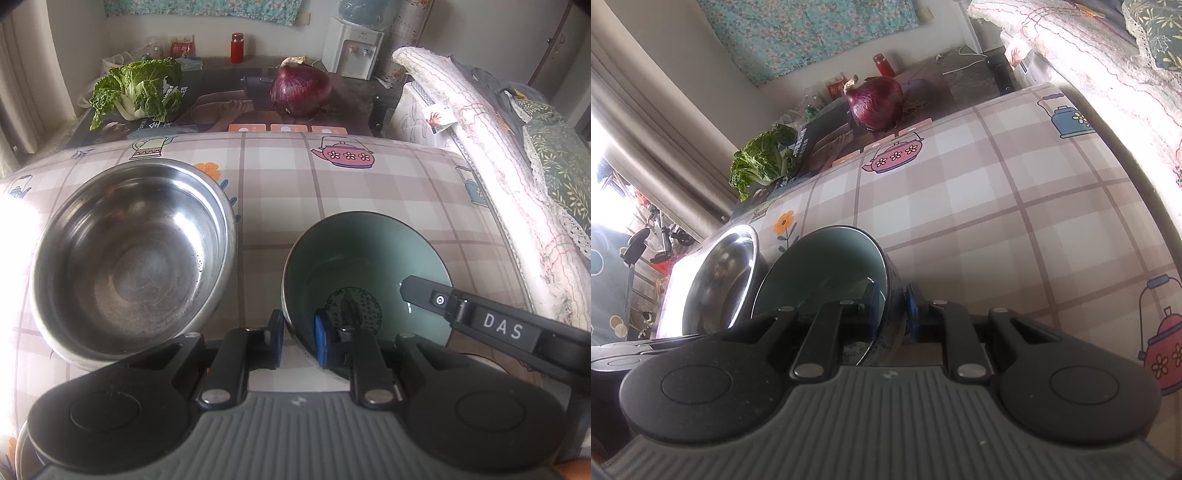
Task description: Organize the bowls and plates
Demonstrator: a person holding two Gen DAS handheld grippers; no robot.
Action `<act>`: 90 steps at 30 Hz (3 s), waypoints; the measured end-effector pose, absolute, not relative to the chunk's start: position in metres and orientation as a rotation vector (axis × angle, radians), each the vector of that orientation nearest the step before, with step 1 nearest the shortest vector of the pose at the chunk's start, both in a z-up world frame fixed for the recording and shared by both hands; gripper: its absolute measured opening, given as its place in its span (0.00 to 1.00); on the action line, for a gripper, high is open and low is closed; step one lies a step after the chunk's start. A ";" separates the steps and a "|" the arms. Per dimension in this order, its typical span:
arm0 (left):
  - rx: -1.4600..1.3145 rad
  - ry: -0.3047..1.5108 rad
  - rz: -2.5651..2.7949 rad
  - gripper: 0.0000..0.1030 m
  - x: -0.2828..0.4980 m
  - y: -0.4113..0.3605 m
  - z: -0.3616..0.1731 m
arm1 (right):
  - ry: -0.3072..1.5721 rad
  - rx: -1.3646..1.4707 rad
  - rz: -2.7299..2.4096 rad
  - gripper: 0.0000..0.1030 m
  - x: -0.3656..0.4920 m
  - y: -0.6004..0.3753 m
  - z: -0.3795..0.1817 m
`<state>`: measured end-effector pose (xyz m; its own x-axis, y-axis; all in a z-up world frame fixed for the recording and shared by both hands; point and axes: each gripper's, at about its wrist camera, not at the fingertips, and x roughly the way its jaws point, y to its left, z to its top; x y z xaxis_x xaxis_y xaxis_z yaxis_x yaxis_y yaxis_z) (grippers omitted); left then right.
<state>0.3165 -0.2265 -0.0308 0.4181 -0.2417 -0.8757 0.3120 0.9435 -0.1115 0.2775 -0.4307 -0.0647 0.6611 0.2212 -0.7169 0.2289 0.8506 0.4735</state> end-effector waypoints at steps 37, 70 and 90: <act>0.046 1.033 -0.352 0.18 0.309 -0.221 -0.007 | 0.820 0.597 -0.006 0.15 0.276 -0.432 -0.051; -0.030 0.960 -0.362 0.18 0.291 -0.179 0.043 | 0.768 0.518 0.005 0.15 0.265 -0.401 0.012; -0.087 0.939 -0.237 0.18 0.317 -0.092 0.048 | 0.796 0.461 0.127 0.15 0.312 -0.313 0.020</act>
<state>0.3172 -0.0916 0.0477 0.5667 -0.2391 -0.7885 0.1640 0.9705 -0.1765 0.3121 -0.3128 0.0200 0.6980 0.2797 -0.6592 0.0614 0.8938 0.4442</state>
